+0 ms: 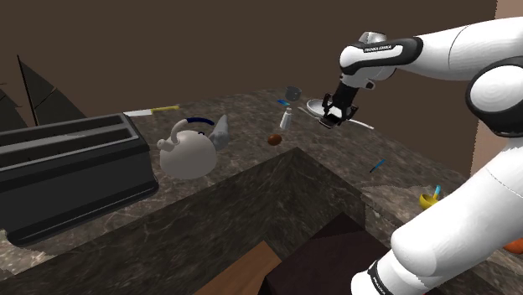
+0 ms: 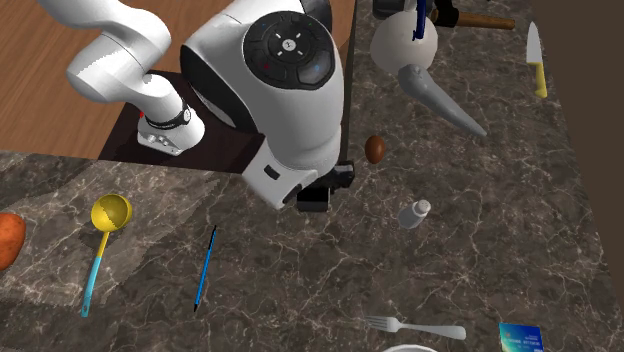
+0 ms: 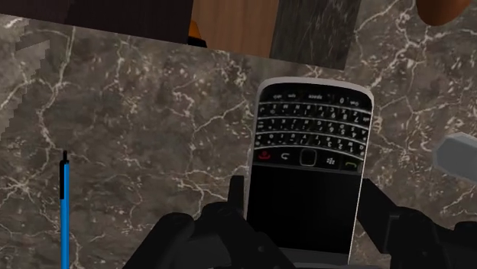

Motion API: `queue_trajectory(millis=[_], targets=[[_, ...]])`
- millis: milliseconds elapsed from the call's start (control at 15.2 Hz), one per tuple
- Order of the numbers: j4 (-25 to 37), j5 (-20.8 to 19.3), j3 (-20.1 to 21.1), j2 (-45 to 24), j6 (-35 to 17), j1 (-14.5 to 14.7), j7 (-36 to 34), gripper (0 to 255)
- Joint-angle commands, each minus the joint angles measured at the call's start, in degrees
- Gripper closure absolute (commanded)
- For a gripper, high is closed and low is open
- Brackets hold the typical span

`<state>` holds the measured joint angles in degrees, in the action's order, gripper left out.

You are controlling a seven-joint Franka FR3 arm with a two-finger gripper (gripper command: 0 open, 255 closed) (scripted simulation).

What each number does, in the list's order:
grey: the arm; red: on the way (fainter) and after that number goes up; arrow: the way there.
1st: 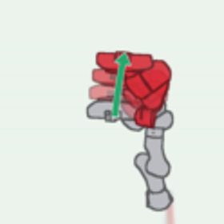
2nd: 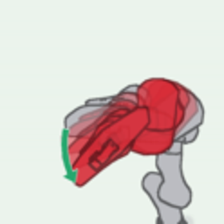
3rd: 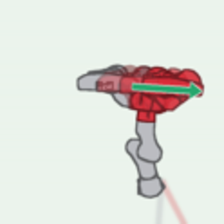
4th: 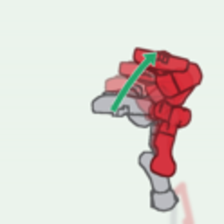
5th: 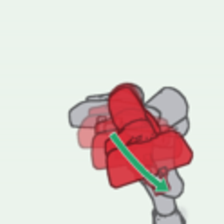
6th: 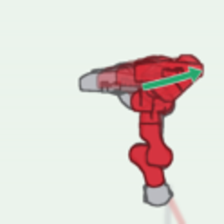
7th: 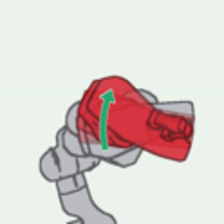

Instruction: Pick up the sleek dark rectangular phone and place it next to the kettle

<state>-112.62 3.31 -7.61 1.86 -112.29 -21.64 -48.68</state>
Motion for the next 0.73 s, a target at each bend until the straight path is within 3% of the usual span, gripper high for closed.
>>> queue_trajectory(millis=[0,660], targets=[[1.5,-0.1,0.0,0.2,1.7,0.0,-0.2,255],[8.6,-0.3,0.0,0.7,9.3,0.0,-0.6,255]])
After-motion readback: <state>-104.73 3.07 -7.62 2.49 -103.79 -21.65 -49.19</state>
